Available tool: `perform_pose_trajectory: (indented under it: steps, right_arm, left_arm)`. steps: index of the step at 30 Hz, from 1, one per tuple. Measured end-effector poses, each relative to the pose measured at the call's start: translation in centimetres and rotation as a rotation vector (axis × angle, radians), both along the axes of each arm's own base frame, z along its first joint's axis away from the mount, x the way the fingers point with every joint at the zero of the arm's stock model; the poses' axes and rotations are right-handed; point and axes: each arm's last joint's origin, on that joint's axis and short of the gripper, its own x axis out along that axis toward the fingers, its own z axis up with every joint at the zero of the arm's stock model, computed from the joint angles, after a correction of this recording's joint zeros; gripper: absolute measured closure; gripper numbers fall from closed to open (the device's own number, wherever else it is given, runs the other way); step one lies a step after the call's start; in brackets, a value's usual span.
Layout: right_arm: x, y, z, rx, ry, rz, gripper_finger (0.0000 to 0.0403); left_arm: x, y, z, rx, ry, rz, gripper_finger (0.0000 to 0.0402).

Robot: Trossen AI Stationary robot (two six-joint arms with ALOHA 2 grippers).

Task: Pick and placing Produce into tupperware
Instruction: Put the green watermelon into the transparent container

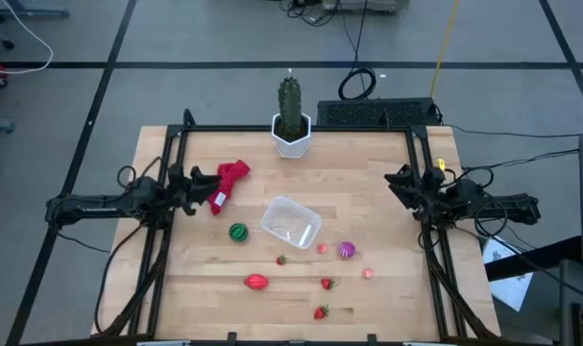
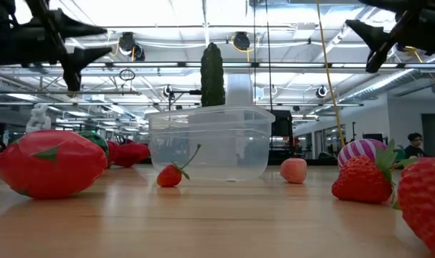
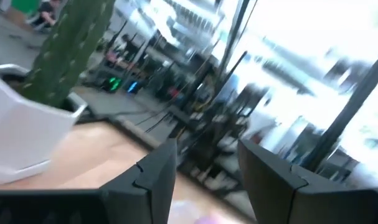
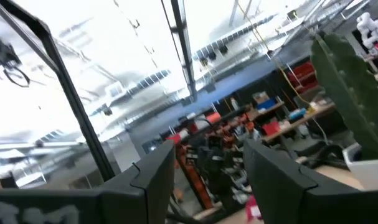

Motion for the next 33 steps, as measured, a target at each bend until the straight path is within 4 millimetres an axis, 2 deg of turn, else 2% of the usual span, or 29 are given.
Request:
perform_pose_trajectory:
  steps: [3,5,8,11,15,18,21,26,30,33]
  right_arm:
    - [-0.2,0.0,0.5,0.002,-0.050,0.000,0.0220]
    - [0.1,0.0,0.5,-0.006,-0.019,-0.003,0.0220]
    - [-0.1,0.0,3.2,-0.040,-0.038,-0.023,0.0220]
    - [0.3,0.1,6.3,-0.121,0.043,-0.029,0.0220]
    - [1.1,0.3,11.7,-0.217,0.229,0.004,0.0220]
    - [2.3,0.3,15.0,-0.258,0.466,0.019,0.0220]
    - [3.3,0.3,18.0,-0.291,0.670,0.037,0.0220]
    - [4.3,0.4,22.4,-0.385,0.841,0.047,0.0220]
    - [4.1,0.1,24.6,-0.474,0.905,-0.027,0.0220]
    - [3.3,0.0,25.5,-0.533,0.909,-0.089,0.0220]
  left_arm:
    - [-0.3,0.0,0.8,-0.034,-0.100,-0.010,0.0227]
    - [-0.5,0.0,2.0,-0.007,-0.142,0.000,0.0227]
    - [-1.1,-0.1,5.1,0.076,-0.149,0.030,0.0227]
    - [-2.0,-0.1,9.0,0.116,-0.020,0.040,0.0227]
    - [-2.9,-0.2,14.5,0.100,0.233,0.040,0.0227]
    - [-2.1,-0.1,17.9,0.075,0.406,0.023,0.0227]
    - [-0.3,-0.2,20.2,0.001,0.606,-0.029,0.0227]
    - [4.0,-1.1,21.5,-0.151,0.941,-0.155,0.0227]
    - [7.7,-2.5,20.7,-0.213,1.158,-0.215,0.0227]
    - [9.4,-3.6,19.7,-0.247,1.244,-0.249,0.0227]
